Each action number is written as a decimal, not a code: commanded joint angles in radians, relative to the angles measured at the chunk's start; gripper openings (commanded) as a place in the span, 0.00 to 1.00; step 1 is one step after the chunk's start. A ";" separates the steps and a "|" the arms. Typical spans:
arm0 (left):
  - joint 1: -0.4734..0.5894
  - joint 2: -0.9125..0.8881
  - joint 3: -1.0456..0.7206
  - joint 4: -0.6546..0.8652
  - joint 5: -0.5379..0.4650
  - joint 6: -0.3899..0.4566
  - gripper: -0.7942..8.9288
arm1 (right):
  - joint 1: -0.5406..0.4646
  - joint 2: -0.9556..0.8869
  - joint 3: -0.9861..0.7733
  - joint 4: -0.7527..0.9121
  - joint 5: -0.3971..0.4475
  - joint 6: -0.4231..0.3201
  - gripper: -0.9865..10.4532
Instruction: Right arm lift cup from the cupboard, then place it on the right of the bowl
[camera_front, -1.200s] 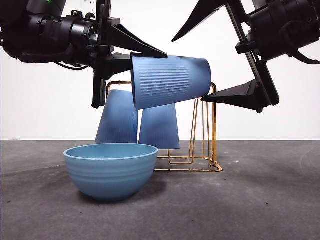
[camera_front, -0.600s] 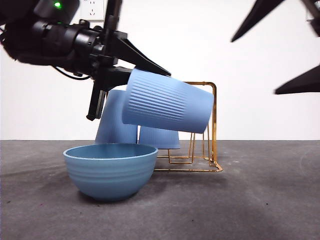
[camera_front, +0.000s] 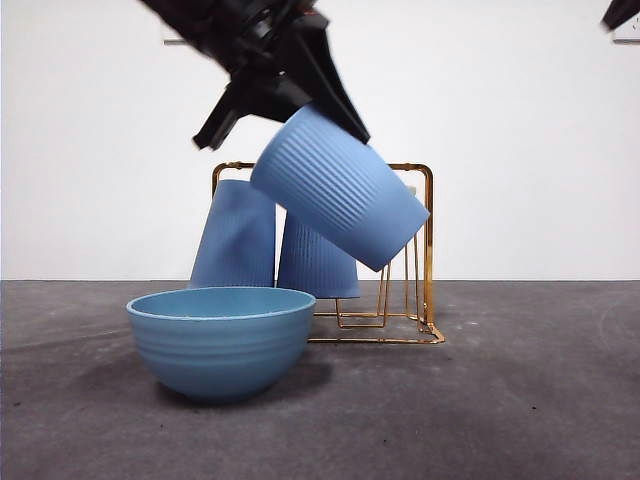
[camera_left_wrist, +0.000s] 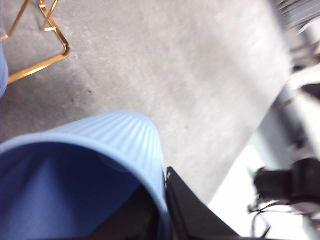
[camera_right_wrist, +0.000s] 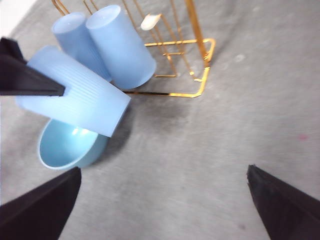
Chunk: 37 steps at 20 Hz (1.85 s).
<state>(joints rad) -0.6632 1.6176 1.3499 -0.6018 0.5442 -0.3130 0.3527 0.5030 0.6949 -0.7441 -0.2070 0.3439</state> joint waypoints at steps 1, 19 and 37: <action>-0.050 0.085 0.116 -0.099 -0.065 0.097 0.10 | 0.004 -0.004 0.063 -0.054 0.025 -0.068 0.59; -0.318 0.457 0.476 -0.423 -0.523 0.286 0.10 | 0.005 -0.023 0.146 -0.099 0.025 -0.072 0.59; -0.322 0.281 0.508 -0.551 -0.525 0.301 0.57 | 0.005 -0.023 0.146 -0.100 0.032 -0.073 0.59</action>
<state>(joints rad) -0.9722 1.8858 1.8282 -1.1542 0.0242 -0.0177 0.3527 0.4782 0.8276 -0.8494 -0.1795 0.2840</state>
